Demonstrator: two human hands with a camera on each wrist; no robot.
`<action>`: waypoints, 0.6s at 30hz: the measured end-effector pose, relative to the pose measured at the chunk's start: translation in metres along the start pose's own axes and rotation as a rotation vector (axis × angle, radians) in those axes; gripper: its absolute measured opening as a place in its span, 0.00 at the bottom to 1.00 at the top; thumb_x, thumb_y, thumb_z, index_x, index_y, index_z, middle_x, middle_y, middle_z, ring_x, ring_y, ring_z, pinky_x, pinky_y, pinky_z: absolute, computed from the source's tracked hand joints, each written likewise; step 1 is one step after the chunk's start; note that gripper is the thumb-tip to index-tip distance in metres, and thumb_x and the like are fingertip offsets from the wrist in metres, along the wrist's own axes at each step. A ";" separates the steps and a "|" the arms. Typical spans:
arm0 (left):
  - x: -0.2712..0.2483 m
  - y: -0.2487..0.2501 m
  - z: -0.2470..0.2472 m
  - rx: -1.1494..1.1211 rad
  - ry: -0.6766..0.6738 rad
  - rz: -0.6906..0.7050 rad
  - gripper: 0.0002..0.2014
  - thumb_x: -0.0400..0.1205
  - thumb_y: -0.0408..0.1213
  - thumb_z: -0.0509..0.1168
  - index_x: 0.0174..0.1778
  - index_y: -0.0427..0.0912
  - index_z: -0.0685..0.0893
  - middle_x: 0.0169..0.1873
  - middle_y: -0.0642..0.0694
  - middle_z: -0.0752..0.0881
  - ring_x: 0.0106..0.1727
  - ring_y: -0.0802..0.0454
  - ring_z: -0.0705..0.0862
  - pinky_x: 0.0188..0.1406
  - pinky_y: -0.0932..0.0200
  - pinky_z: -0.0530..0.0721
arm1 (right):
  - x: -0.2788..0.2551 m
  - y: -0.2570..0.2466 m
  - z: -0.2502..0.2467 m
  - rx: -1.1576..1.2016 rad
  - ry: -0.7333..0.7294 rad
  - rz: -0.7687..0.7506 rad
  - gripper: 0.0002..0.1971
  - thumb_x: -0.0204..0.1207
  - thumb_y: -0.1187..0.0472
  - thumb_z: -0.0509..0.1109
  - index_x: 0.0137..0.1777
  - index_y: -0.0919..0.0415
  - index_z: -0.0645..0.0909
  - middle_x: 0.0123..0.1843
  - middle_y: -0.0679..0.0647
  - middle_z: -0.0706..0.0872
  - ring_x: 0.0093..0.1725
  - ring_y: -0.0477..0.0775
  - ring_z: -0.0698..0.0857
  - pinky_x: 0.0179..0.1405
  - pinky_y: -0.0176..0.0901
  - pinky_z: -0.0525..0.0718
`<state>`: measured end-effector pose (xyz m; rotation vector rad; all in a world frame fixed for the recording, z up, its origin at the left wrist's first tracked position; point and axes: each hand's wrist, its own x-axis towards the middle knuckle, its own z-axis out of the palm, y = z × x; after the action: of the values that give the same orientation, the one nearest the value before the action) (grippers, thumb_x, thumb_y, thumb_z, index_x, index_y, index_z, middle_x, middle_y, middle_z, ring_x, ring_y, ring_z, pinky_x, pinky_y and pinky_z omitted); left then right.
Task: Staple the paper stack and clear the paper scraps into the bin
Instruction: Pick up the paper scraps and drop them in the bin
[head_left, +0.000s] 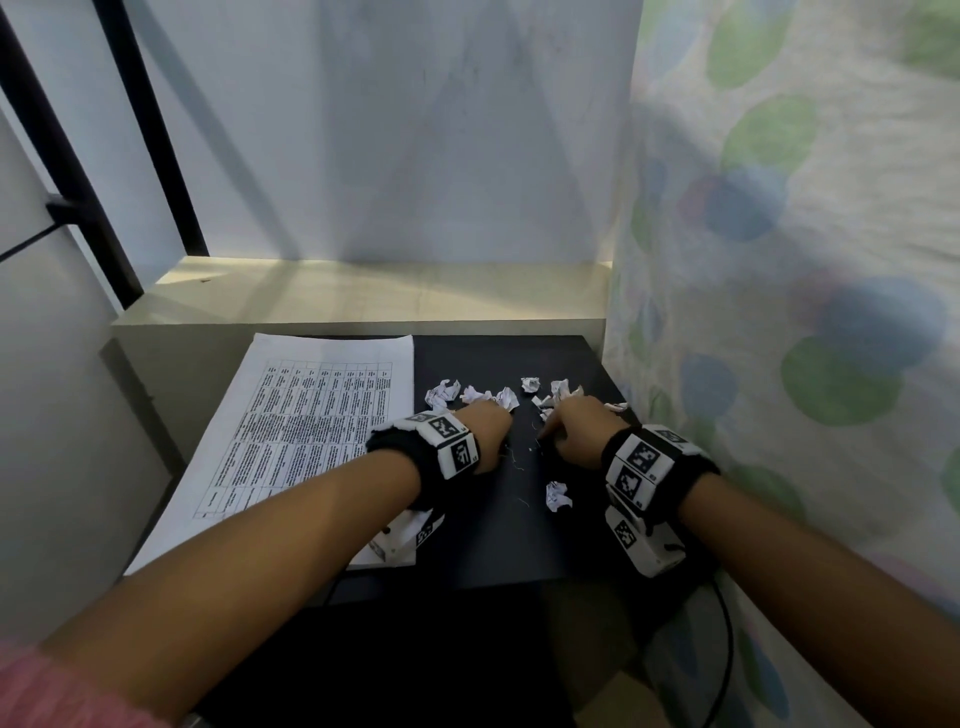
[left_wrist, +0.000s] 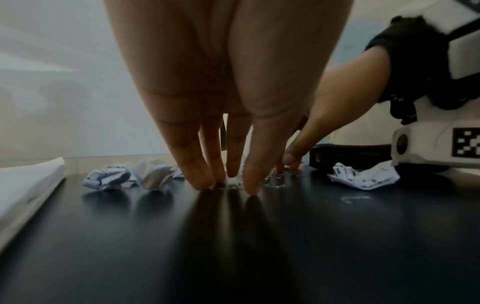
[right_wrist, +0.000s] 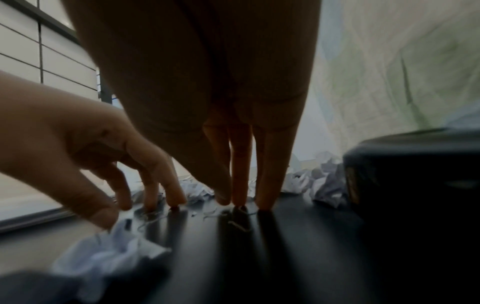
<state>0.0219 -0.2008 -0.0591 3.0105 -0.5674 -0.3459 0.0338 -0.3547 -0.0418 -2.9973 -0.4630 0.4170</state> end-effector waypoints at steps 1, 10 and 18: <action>-0.001 0.001 0.000 0.001 -0.018 0.005 0.13 0.76 0.31 0.64 0.53 0.31 0.86 0.55 0.35 0.86 0.59 0.39 0.84 0.59 0.49 0.85 | -0.001 0.001 -0.002 0.013 -0.005 -0.003 0.20 0.75 0.69 0.61 0.60 0.51 0.87 0.73 0.58 0.78 0.75 0.63 0.73 0.75 0.52 0.74; 0.005 0.003 0.005 -0.054 -0.018 0.027 0.14 0.77 0.31 0.64 0.58 0.37 0.87 0.61 0.36 0.82 0.63 0.39 0.82 0.64 0.48 0.82 | 0.013 -0.007 -0.010 -0.046 -0.015 0.057 0.21 0.78 0.67 0.61 0.71 0.59 0.78 0.80 0.60 0.69 0.79 0.62 0.67 0.79 0.48 0.66; 0.006 0.004 -0.001 -0.086 0.016 0.021 0.13 0.76 0.32 0.64 0.53 0.33 0.87 0.56 0.34 0.84 0.58 0.38 0.84 0.60 0.47 0.84 | 0.025 -0.007 -0.010 -0.051 -0.013 0.082 0.22 0.80 0.64 0.60 0.75 0.60 0.73 0.79 0.59 0.69 0.80 0.59 0.66 0.80 0.48 0.66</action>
<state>0.0259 -0.2064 -0.0588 2.9203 -0.5665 -0.3362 0.0572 -0.3406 -0.0375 -3.0724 -0.3579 0.4380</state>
